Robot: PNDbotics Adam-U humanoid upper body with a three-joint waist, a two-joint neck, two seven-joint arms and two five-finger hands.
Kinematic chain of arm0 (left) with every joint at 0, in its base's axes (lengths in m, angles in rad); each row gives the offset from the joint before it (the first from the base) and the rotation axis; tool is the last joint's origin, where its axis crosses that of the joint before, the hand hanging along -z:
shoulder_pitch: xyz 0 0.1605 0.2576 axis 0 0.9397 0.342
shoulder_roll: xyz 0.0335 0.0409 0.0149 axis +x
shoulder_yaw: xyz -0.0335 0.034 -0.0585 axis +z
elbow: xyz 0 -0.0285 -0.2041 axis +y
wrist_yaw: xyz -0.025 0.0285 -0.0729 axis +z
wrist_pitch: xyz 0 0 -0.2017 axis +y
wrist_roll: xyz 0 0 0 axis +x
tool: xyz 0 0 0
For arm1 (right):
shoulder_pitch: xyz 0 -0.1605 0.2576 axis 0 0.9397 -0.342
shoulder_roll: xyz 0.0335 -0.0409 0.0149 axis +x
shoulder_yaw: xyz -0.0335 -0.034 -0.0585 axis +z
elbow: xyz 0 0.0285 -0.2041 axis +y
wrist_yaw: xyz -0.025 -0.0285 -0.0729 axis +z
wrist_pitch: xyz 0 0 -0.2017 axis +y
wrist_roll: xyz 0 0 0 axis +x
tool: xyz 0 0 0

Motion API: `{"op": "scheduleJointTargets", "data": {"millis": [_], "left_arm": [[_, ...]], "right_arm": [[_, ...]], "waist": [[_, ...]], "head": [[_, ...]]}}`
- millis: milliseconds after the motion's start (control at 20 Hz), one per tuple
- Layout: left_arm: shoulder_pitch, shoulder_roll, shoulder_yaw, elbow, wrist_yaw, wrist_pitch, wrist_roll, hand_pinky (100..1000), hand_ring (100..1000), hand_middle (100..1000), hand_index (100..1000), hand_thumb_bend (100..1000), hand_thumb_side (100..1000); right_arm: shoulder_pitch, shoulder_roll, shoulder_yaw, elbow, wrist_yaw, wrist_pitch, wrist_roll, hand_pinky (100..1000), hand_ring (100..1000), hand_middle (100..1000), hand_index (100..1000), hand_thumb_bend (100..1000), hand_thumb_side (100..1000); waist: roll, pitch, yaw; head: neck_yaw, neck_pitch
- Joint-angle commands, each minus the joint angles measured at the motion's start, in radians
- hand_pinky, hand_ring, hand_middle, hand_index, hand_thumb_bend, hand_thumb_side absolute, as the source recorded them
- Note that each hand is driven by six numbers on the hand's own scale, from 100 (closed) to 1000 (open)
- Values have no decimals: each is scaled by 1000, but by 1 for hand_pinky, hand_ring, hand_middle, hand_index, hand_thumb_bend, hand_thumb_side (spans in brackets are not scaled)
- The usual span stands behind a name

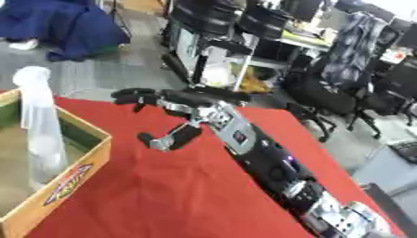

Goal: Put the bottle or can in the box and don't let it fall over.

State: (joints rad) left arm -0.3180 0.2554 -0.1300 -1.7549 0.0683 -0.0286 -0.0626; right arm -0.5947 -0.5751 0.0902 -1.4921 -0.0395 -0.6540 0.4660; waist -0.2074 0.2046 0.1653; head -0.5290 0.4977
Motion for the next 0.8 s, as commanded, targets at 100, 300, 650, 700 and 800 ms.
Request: {"op": "scheduleJointTargets", "data": {"millis": [100,300,650,700,800], "left_arm": [[16,18,35,-14,-9,-8,34,747,852,624,718,100,873],[45,22,65,-17,-17,-8,68,747,852,623,717,100,872],[78,29,90,-18,-31,-6,95,747,853,624,716,100,875],[92,27,101,-19,-34,-7,104,747,853,624,716,100,875],[116,23,116,-22,-38,-7,120,747,853,624,716,166,891]], "right_arm": [[86,-18,-60,-204,-228,74,-19,740,993,1000,924,100,470],[194,32,-118,-342,-322,174,-50,726,983,1000,899,100,470],[280,93,-163,-435,-370,281,-94,707,969,1000,866,100,470],[299,112,-168,-421,-380,294,-105,706,969,1000,865,100,470],[348,161,-170,-418,-384,325,-113,704,966,1000,860,100,412]], "waist": [[27,-24,-68],[53,-37,-134],[80,-49,-167],[94,-55,-178],[114,-70,-195]], "head": [[132,20],[265,47],[380,87],[408,100],[451,127]]}}
